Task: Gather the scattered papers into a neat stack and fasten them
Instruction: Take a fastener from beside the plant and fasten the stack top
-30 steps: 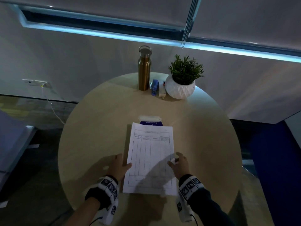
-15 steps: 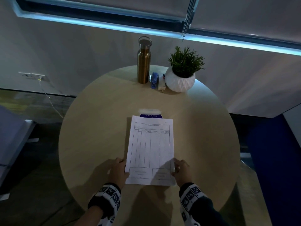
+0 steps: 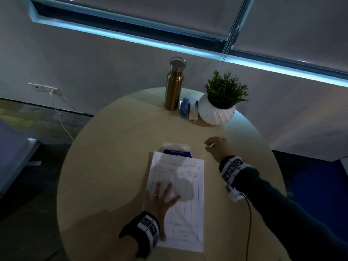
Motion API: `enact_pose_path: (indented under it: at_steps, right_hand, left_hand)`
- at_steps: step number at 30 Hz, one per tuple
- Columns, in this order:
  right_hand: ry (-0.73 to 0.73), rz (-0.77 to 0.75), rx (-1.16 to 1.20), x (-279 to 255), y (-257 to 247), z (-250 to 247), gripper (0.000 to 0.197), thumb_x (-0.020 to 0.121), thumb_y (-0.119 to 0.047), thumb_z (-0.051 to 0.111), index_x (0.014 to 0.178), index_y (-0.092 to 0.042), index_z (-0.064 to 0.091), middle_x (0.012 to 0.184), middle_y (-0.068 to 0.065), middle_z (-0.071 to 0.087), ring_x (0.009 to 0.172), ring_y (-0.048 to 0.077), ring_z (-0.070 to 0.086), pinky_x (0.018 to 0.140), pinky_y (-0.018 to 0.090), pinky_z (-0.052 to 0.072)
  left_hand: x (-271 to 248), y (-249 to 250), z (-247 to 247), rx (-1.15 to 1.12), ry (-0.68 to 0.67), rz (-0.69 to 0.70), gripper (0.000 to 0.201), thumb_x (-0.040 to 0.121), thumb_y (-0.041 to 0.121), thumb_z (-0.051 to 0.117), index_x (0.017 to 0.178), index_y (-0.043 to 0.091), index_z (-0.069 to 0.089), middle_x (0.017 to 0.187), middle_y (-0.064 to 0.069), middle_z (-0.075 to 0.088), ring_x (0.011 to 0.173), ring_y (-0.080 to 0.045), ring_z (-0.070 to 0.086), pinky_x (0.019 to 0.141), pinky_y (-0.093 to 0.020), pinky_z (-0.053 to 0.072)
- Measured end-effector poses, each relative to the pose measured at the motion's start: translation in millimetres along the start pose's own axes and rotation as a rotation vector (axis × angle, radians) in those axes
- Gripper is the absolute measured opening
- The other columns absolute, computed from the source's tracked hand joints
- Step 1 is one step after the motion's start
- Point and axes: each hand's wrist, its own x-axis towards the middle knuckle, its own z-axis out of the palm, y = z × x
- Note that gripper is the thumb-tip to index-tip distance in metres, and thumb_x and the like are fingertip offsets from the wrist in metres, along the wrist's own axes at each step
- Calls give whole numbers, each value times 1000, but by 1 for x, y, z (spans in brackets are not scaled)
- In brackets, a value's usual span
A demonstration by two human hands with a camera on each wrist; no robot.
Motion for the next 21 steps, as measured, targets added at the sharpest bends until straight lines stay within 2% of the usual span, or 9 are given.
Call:
enact_pose_path:
  at_steps: [4, 5, 6, 8, 9, 11, 12, 15, 21]
  right_hand:
    - [52, 17, -51, 62, 4, 17, 25, 84, -3, 59, 108, -7, 66, 114, 13, 65, 104, 29, 59, 93, 36, 46]
    - [70, 23, -51, 73, 3, 21, 27, 85, -3, 57, 111, -7, 65, 119, 14, 62, 109, 30, 57, 96, 38, 45]
    - [81, 21, -61, 83, 3, 25, 29, 87, -4, 56, 115, -6, 62, 124, 16, 58, 115, 32, 54, 99, 39, 43]
    - [58, -9, -122, 103, 2, 32, 36, 89, -4, 52, 125, -4, 54, 133, 19, 51, 123, 34, 47, 104, 39, 37]
    - [36, -30, -159, 111, 1, 34, 37, 90, -3, 50, 127, -4, 52, 134, 18, 50, 124, 34, 47, 104, 36, 36]
    - [31, -66, -195, 130, 3, 38, 32, 92, -7, 48, 122, -7, 57, 125, 16, 55, 112, 30, 56, 94, 24, 43]
    - [13, -72, -200, 137, 6, 40, 30, 93, -9, 47, 120, -7, 59, 120, 15, 57, 106, 28, 57, 90, 21, 45]
    - [-36, -161, -234, 153, 8, 42, 34, 92, -4, 45, 123, -10, 58, 125, 17, 56, 114, 34, 54, 98, 39, 45]
    - [-64, -252, -400, 176, 7, 47, 28, 92, -11, 50, 118, -11, 61, 119, 14, 61, 106, 33, 59, 91, 39, 45]
  left_hand:
    - [8, 1, 10, -25, -3, -19, 142, 53, 51, 83, 109, 57, -48, 128, 10, -59, 122, -35, -46, 102, -73, -7]
    - [10, 2, 12, -32, 101, -5, 143, 51, 49, 84, 114, 59, -43, 138, 9, -49, 126, -34, -43, 101, -76, 2]
    - [15, 1, 18, 26, 304, 1, 142, 46, 46, 86, 126, 60, -31, 149, 5, -32, 134, -33, -35, 95, -78, 19]
    - [23, -2, 31, -40, 541, -73, 119, 51, 48, 77, 141, 53, -1, 159, 2, -1, 145, -30, -11, 74, -69, 46]
    - [27, -4, 34, -64, 636, -77, 100, 65, 51, 65, 143, 48, 4, 160, 2, 3, 147, -30, 0, 73, -65, 48]
    - [36, -5, 38, -17, 744, -50, 66, 89, 55, 40, 144, 45, 4, 160, 2, 8, 145, -29, 14, 92, -62, 40]
    - [38, -6, 36, 11, 796, -44, 61, 92, 58, 34, 144, 45, 4, 159, 3, 11, 143, -29, 20, 98, -59, 36]
    - [41, 0, 37, -67, 855, -79, 78, 84, 64, 49, 145, 42, 6, 157, 2, 20, 129, -31, 37, 89, -51, 46]
    - [45, 2, 45, -70, 853, -109, 89, 76, 71, 55, 144, 41, 7, 154, 2, 26, 119, -32, 48, 93, -53, 42]
